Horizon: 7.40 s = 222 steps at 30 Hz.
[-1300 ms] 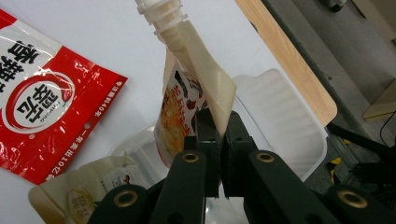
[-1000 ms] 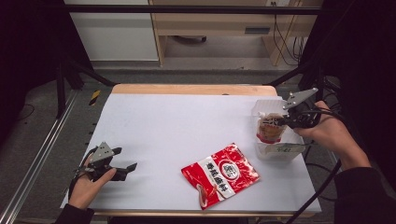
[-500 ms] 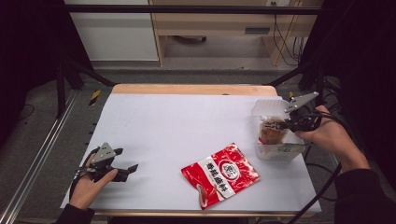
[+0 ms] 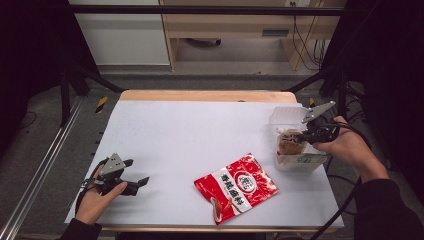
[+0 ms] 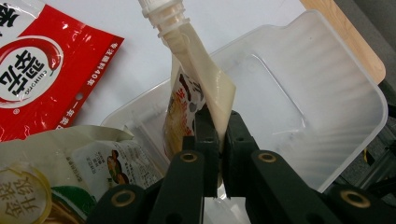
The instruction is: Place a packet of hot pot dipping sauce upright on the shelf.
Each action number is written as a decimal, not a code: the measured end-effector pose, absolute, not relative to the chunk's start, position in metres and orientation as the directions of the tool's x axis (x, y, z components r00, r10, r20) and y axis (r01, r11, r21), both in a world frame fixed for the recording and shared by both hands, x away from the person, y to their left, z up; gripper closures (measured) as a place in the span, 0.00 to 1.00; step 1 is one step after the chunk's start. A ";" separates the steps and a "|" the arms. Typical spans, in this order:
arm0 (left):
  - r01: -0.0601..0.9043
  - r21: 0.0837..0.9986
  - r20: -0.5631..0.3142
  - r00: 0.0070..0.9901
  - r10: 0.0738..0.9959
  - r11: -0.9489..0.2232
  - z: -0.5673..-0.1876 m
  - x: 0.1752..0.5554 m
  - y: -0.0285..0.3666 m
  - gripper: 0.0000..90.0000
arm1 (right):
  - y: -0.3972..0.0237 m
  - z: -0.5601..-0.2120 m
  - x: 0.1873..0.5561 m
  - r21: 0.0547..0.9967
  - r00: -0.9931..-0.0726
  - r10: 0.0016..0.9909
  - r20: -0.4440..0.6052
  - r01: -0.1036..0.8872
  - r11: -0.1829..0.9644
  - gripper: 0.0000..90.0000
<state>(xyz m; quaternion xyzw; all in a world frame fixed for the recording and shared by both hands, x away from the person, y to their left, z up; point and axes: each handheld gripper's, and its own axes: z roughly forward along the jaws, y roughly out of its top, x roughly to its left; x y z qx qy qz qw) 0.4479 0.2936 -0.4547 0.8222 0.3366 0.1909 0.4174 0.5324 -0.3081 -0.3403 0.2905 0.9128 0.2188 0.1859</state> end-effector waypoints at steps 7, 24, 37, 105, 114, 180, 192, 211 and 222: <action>0.397 0.815 0.029 0.699 0.714 -0.422 -0.455 0.448 0.294 0.11 | -0.311 -0.341 0.533 0.501 -0.759 0.617 -0.208 0.459 0.734 0.95; 0.396 0.818 0.030 0.696 0.718 -0.417 -0.454 0.449 0.296 0.11 | -0.289 -0.295 0.504 0.636 -0.690 0.678 -0.254 0.408 0.655 0.31; 0.396 0.814 0.036 0.696 0.718 -0.425 -0.455 0.449 0.296 0.11 | -0.239 -0.271 0.474 0.669 -0.694 0.652 -0.305 0.331 0.665 0.18; 0.399 0.805 0.046 0.697 0.716 -0.440 -0.456 0.448 0.293 0.10 | -0.223 -0.458 0.399 0.679 -0.581 0.812 -0.058 0.573 0.459 0.12; 0.396 0.804 0.049 0.699 0.714 -0.443 -0.456 0.448 0.292 0.10 | -0.229 -0.470 0.408 0.665 -0.568 0.823 -0.001 0.614 0.424 0.13; 0.402 0.796 0.038 0.714 0.699 -0.453 -0.455 0.447 0.289 0.10 | -0.182 -0.409 0.423 0.684 -0.653 0.736 -0.177 0.456 0.569 1.00; 0.379 0.794 0.048 0.741 0.670 -0.476 -0.453 0.444 0.284 0.10 | -0.130 -0.365 0.447 0.696 -0.714 0.633 -0.298 0.292 0.656 1.00; 0.346 0.794 0.053 0.779 0.625 -0.499 -0.451 0.437 0.270 0.10 | -0.091 -0.316 0.453 0.714 -0.770 0.539 -0.342 0.161 0.682 1.00; 0.301 0.821 0.076 0.784 0.616 -0.485 -0.424 0.438 0.263 0.13 | -0.069 -0.297 0.456 0.685 -0.780 0.485 -0.395 0.101 0.721 1.00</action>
